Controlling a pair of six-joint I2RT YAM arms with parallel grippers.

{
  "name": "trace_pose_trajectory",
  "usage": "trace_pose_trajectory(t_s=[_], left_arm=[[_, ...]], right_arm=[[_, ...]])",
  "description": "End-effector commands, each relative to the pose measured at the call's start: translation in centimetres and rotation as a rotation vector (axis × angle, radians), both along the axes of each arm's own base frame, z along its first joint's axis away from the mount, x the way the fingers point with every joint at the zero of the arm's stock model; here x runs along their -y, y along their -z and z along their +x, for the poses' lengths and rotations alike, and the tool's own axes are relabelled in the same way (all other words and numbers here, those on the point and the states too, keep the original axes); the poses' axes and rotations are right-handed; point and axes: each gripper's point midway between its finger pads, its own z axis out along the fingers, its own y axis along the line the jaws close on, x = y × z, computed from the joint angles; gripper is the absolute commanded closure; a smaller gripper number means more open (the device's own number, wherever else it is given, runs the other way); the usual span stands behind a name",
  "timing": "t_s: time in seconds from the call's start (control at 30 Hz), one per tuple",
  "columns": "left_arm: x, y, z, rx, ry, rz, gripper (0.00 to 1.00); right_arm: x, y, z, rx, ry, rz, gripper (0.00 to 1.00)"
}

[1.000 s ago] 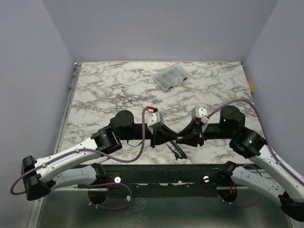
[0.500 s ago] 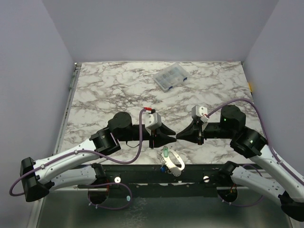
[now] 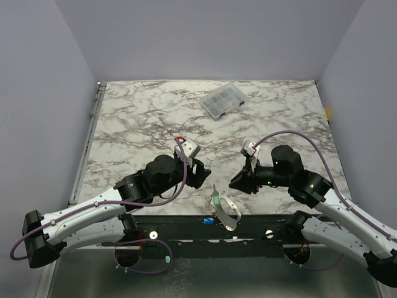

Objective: Put the keys on the keyring

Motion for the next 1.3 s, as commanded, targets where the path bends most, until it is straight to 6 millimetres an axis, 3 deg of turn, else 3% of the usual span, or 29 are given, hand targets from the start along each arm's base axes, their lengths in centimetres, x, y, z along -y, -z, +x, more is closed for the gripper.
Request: trace_pose_trajectory(t_s=[0.0,0.07,0.13,0.2,0.27,0.3,0.4,0.5,0.53,0.6,0.67,0.87,1.07,1.27], left_arm=[[-6.8,1.9,3.6,0.029,-0.356,0.212,0.3],[-7.8,2.9,4.0,0.026,-0.374,0.265,0.28],[-7.7,4.1,4.0,-0.035,-0.359,0.281,0.26],[-7.9,5.4,4.0,-0.093,-0.371,0.286,0.26],[-8.7,6.1,4.3,-0.112,-0.402,0.299,0.26],[-9.0,6.1,4.5,-0.115,-0.414,0.295,0.27],[-9.0,6.7,4.6,-0.16,-0.405,0.281,0.31],[-7.7,9.1,3.7,-0.247,-0.337,0.312,0.35],[-7.4,9.8,3.4,-0.276,-0.325,0.321,0.36],[-7.3,10.9,3.1,-0.323,-0.337,0.321,0.38],[-6.7,11.4,2.6,-0.36,-0.311,0.314,0.4],[-4.6,13.4,0.2,-0.48,-0.181,0.292,0.49],[-3.2,15.1,-1.2,-0.526,-0.12,0.335,0.51],[-3.4,13.8,0.0,-0.429,-0.123,0.376,0.51]], right_arm=[[-0.9,1.7,-0.4,-0.085,0.076,0.026,0.7],[-1.6,2.7,-0.9,-0.068,0.073,-0.032,0.67],[-2.0,4.3,-0.2,-0.061,0.142,-0.116,0.6],[-2.8,6.2,0.2,-0.1,0.191,-0.184,0.61],[-3.7,7.0,0.2,-0.142,0.222,-0.183,0.88],[-4.2,7.1,0.2,-0.169,0.24,-0.168,0.95],[-4.0,7.2,1.2,-0.207,0.345,-0.157,0.99],[-2.2,7.8,2.6,-0.211,0.494,-0.211,0.99],[-1.7,8.1,2.8,-0.224,0.535,-0.228,0.97],[-0.7,9.4,2.8,-0.287,0.627,-0.267,0.66],[0.0,11.4,2.1,-0.38,0.704,-0.306,0.56],[0.7,16.0,1.0,-0.547,0.851,-0.367,0.55],[0.3,18.1,1.7,-0.55,0.894,-0.435,0.63],[-1.1,18.2,1.6,-0.571,0.854,-0.436,0.64]])
